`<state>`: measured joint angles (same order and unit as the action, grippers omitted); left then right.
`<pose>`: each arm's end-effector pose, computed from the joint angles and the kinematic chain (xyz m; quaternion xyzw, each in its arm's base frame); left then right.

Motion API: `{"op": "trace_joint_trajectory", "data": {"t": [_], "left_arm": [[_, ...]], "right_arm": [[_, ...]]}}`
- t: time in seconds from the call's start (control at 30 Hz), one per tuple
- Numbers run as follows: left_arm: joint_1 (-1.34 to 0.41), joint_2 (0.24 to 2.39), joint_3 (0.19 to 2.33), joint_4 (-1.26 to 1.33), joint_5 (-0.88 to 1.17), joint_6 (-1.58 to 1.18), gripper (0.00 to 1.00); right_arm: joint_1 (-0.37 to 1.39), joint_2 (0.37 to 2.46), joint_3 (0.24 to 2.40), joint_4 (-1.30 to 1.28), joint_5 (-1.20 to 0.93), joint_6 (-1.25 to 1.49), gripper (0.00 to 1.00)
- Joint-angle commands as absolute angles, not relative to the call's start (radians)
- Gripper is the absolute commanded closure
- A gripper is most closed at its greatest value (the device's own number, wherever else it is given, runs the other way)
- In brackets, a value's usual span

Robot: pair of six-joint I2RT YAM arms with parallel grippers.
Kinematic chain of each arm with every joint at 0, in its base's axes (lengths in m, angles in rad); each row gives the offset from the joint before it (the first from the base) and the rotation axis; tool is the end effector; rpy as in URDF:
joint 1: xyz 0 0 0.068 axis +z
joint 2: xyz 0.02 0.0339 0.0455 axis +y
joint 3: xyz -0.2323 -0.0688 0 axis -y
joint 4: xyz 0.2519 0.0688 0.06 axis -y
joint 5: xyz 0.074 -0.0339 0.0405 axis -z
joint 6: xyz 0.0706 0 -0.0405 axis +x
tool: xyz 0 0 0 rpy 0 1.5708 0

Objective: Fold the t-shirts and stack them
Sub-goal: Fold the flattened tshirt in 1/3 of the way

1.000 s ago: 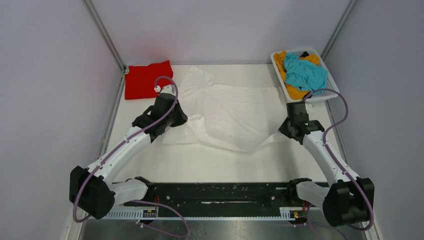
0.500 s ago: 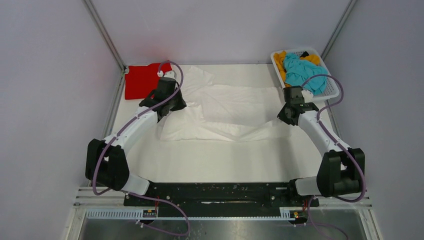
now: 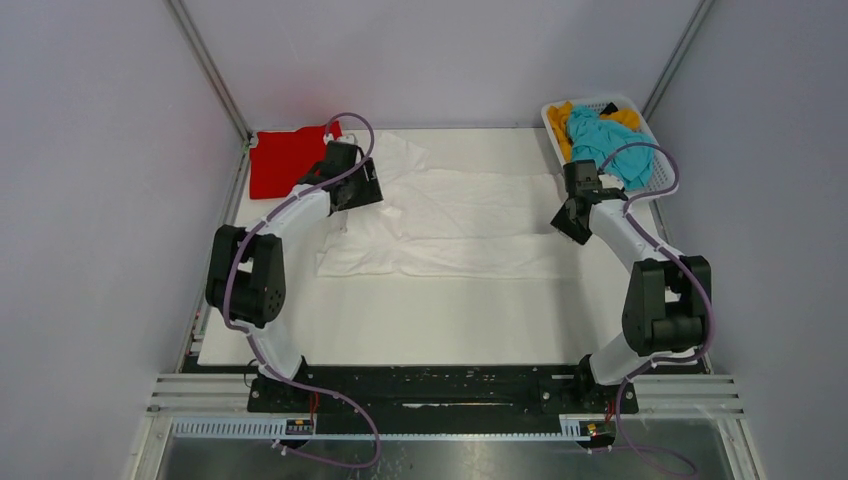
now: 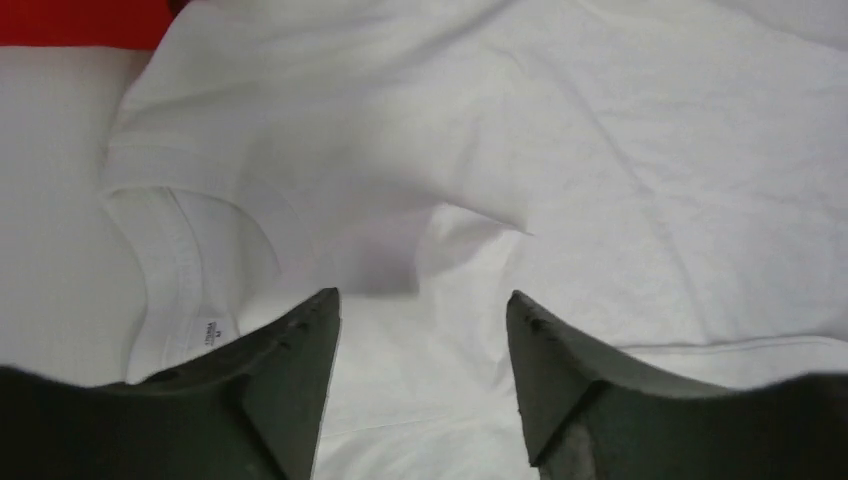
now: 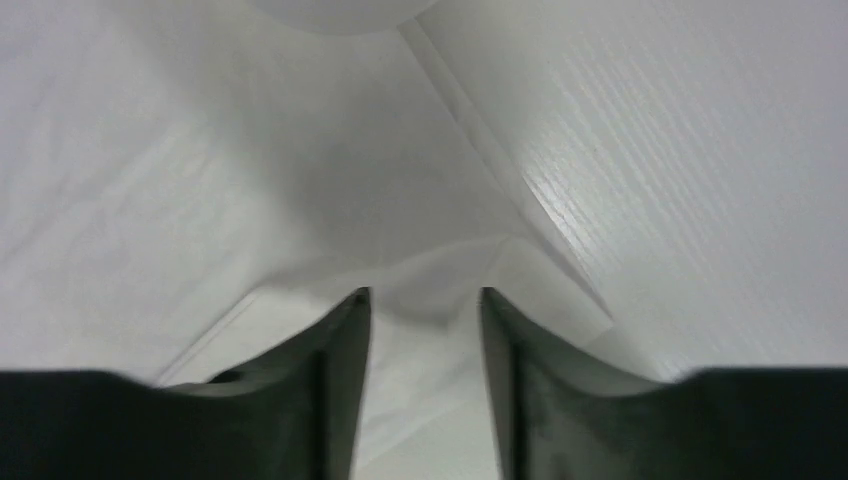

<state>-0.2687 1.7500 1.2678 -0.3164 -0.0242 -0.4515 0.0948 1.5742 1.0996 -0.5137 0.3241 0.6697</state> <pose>0.3989 -0.1081 0.1749 -0.0891 0.9220 -0.1222 0.3563 0.3504 0.0107 0.1664 0.3124 0.8934 -0.0377 0.3206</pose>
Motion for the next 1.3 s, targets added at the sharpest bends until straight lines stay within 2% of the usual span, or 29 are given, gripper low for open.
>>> {"op": "trace_joint_trajectory", "data": {"t": [0.0,0.03,0.2,0.23,0.37,0.57,0.7,0.97,1.27], "left_arm": [[-0.256,1.769,1.385,-0.282,-0.007,-0.442,0.12],[-0.256,1.765,1.397,-0.296,-0.007,-0.448,0.02],[-0.259,1.683,1.321,-0.29,0.081,-0.505,0.01],[-0.264,1.664,1.284,-0.278,0.106,-0.522,0.01],[-0.288,1.635,1.14,-0.185,0.192,-0.595,0.01],[-0.289,1.735,1.08,-0.146,0.257,-0.665,0.01],[-0.289,1.751,1.026,-0.136,0.271,-0.681,0.01],[-0.294,1.661,0.804,-0.14,0.27,-0.73,0.01],[-0.362,1.328,0.501,-0.249,0.198,-0.812,0.01]], "right_arm": [[0.088,1.562,1.151,-0.542,0.364,0.684,0.41],[0.088,1.547,1.146,-0.546,0.365,0.684,0.35],[0.096,1.44,1.058,-0.537,0.301,0.695,0.02],[0.108,1.413,1.022,-0.511,0.27,0.694,0.01],[0.207,1.376,0.919,-0.351,0.178,0.681,0.01],[0.311,1.602,1.025,-0.303,0.067,0.628,0.0],[0.323,1.652,0.996,-0.287,0.011,0.646,0.01],[0.336,1.568,0.829,-0.298,-0.018,0.661,0.01],[0.404,1.309,0.549,-0.4,-0.097,0.713,0.0]]}}
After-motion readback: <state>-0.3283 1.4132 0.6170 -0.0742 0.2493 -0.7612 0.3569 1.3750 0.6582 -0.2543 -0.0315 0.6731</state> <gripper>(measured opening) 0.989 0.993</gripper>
